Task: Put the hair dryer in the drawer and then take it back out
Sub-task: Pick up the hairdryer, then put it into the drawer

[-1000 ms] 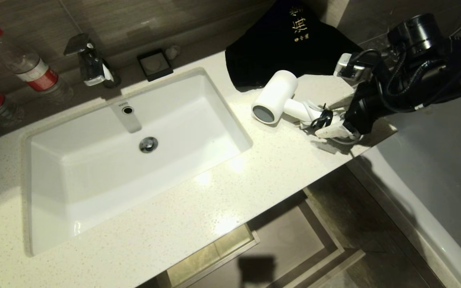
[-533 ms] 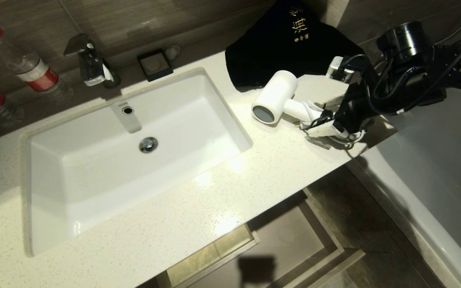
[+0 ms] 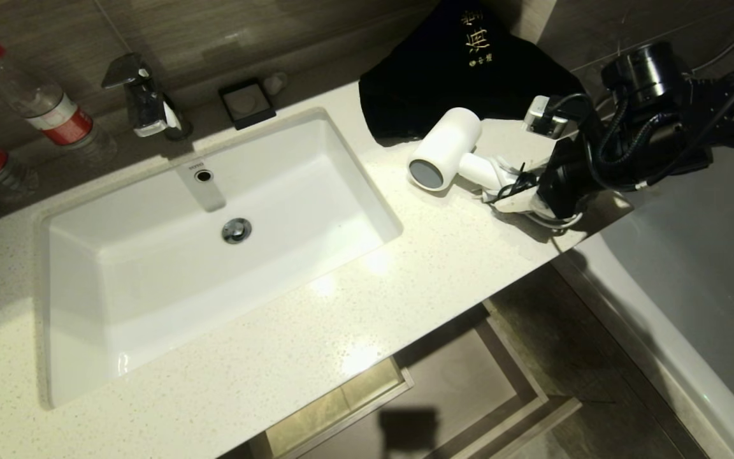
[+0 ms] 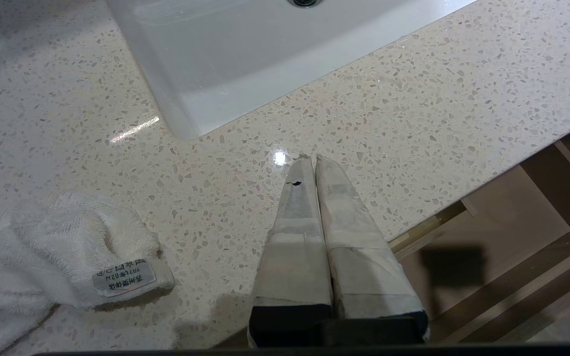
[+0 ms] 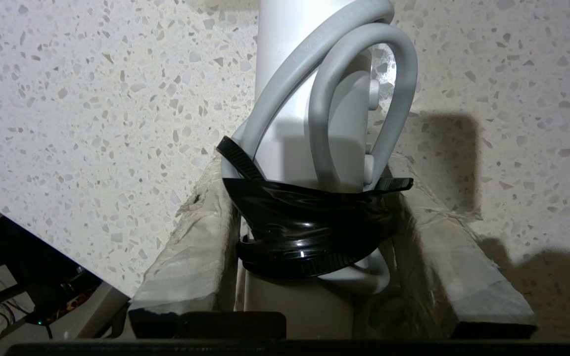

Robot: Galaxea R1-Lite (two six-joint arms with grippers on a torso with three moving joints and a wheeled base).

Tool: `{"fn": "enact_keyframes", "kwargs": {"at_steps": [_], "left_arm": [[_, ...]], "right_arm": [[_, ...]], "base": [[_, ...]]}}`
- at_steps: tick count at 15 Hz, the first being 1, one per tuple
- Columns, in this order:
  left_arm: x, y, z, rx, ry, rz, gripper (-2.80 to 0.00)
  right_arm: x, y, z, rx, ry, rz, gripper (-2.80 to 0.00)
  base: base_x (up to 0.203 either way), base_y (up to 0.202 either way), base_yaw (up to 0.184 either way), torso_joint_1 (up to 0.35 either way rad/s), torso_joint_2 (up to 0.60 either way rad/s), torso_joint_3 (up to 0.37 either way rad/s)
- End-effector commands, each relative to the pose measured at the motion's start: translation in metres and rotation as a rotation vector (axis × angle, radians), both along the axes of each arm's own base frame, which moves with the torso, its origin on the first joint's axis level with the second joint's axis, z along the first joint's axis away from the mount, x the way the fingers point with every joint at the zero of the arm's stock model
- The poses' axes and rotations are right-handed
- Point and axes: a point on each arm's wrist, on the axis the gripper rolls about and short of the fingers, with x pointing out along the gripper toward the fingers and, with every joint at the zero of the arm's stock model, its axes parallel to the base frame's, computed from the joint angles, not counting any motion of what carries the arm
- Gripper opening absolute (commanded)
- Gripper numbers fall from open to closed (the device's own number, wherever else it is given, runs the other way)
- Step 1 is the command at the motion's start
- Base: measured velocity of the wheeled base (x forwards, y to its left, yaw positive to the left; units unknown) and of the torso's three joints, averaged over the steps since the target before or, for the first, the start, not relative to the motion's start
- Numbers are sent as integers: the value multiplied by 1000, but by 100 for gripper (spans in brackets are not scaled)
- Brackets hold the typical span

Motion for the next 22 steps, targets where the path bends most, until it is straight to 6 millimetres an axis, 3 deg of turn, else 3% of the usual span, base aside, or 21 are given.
{"fn": "enact_keyframes", "kwargs": {"at_steps": [1,5,9,15,18,20,22], "left_arm": [[0,0,0,0,-1,0,-280],[0,0,0,0,-1,0,-280],[0,0,0,0,-1,0,-280],[0,0,0,0,-2,0,-280],[0,0,0,0,-2,0,-280],[0,0,0,0,-2,0,-280],[0,0,0,0,-1,0,-280]], "right_arm": [[-8,-2,8,2,-21,1,-280],[-23,-5,26,11,-69,-2,-280],[-59,-16,53,-47,-159,-126,-280],[-118,-29,64,-40,-192,-165,-280],[-151,-38,70,-20,-223,-179,-280],[-156,-40,68,-19,-217,-189,-280],[-181,-49,70,-9,-237,-215,-280]], "base": [[0,0,0,0,0,0],[0,0,0,0,0,0],[0,0,0,0,0,0],[0,0,0,-28,25,-3],[0,0,0,-303,233,-73],[0,0,0,-343,224,-104],[0,0,0,-338,203,-140]]}}
